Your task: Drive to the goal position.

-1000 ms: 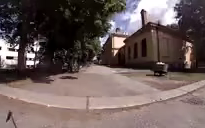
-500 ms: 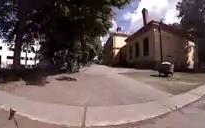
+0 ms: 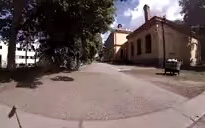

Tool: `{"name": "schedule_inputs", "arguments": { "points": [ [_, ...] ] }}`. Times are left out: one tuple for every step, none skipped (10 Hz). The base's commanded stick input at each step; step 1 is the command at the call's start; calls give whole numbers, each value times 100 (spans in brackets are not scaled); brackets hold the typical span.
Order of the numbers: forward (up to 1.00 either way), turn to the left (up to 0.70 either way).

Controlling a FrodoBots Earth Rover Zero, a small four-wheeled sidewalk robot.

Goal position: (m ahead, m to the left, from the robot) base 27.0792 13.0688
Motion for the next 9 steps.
{"name": "schedule_inputs", "arguments": {
  "points": [
    [85,0],
    [85,0],
    [85,0],
    [85,0],
    [85,0],
    [85,0],
    [85,0],
    [85,0],
    [85,0]
  ]
}}
